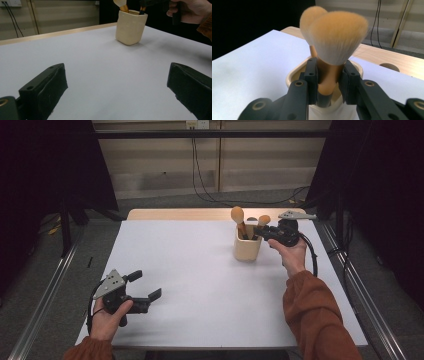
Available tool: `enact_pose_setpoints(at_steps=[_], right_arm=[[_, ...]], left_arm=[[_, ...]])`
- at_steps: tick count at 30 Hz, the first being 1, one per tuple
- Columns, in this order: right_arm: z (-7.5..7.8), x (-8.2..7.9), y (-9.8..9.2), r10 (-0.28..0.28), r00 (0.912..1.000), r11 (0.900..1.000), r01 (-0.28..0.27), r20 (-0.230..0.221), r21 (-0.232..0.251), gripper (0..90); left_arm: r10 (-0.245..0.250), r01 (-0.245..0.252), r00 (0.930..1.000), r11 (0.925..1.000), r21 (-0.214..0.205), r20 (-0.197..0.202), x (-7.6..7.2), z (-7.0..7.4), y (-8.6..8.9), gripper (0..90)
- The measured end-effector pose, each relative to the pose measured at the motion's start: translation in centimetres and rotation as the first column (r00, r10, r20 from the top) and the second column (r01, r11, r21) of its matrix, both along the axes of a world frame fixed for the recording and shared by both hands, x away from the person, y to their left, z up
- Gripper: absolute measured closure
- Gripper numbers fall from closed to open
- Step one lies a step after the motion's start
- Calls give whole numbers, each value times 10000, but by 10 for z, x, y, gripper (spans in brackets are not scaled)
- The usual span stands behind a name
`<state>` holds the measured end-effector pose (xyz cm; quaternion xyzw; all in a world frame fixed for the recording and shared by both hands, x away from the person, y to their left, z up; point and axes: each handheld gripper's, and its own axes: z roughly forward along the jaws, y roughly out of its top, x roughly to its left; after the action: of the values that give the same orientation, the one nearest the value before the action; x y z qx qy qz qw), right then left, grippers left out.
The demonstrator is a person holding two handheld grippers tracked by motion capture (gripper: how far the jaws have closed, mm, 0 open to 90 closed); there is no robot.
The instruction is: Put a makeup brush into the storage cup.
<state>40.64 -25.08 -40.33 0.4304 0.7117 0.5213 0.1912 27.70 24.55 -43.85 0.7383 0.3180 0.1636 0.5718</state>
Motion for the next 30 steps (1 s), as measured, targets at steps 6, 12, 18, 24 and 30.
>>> enact_pose_setpoints(at_steps=[6, 12, 18, 24, 30], right_arm=[[-8, 1, 0, -85, 9999, 10000, 85, -71, -11, 707], [-9, 0, -3, -332, 9994, 9994, 332, 102, 56, 569], [-7, -2, -4, -625, 9978, 9980, 624, 230, 68, 365], [-10, -6, -5, -1091, 9932, 9938, 1082, 404, 249, 146], [-13, -15, -8, -1141, 9929, 9923, 1122, 348, 521, 20]], left_arm=[[-31, 31, 10000, 10000, 7, -43, 1, -1, 0, 25], [20, -20, 10000, 10000, -47, -31, 0, -2, 1, 25], [14, -14, 10000, 10000, 29, -37, -1, -1, 1, 25], [71, -71, 10000, 10000, 19, -14, -1, -1, 2, 28], [69, -70, 10000, 10000, 37, 48, -4, 0, 1, 28]])
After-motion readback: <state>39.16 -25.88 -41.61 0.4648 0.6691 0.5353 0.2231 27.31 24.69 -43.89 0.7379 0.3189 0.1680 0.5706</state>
